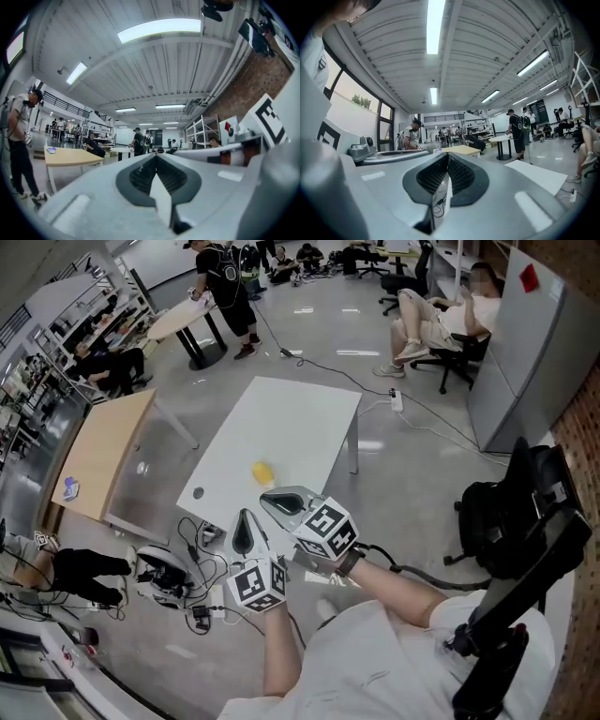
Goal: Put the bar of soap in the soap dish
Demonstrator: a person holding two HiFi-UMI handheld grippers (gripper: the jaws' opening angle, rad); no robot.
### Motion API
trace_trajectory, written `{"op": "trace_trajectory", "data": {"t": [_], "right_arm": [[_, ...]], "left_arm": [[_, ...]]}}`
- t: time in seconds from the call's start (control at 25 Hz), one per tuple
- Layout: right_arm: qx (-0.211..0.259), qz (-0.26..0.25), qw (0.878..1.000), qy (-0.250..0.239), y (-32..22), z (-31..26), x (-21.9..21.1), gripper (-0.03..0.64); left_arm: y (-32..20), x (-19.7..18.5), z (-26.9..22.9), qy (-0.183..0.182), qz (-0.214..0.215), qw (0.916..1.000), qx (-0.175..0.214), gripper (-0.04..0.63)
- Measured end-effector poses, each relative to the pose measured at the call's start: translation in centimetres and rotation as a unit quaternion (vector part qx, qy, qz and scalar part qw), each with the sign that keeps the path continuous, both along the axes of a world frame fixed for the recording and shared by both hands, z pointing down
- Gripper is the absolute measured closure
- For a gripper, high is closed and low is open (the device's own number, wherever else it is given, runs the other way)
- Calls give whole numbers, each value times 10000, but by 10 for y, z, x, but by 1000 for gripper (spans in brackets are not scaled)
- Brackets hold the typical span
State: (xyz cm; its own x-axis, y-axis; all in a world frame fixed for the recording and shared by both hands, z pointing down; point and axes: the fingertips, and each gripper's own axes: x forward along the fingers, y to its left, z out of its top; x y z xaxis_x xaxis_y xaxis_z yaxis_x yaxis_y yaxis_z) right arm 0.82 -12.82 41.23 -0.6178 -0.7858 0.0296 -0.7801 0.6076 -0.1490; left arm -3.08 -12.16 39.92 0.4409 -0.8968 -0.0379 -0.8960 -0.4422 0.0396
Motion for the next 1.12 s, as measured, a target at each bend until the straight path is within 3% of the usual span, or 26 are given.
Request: {"op": "trace_trajectory", "data": {"t": [0.16,0.44,0.56,0.8,1.12], "right_arm": [[69,11,9999,93,42,4,32,607],[-256,84,9996,68,91,35,82,607],[-256,6,9996,133,111,27,81,607],[17,137,9998,160,134,-5,74,607],[99,222,9995,206,159,-11,39,607]], "left_arm": [[46,30,11,9,-61,9999,-80,595],[107,64,46,-68,-365,9984,-428,595],[119,65,39,-98,-394,9981,-469,595],[129,62,0,-127,-239,9996,-90,595],[153,34,-1,-184,-109,9998,-59,595]]}}
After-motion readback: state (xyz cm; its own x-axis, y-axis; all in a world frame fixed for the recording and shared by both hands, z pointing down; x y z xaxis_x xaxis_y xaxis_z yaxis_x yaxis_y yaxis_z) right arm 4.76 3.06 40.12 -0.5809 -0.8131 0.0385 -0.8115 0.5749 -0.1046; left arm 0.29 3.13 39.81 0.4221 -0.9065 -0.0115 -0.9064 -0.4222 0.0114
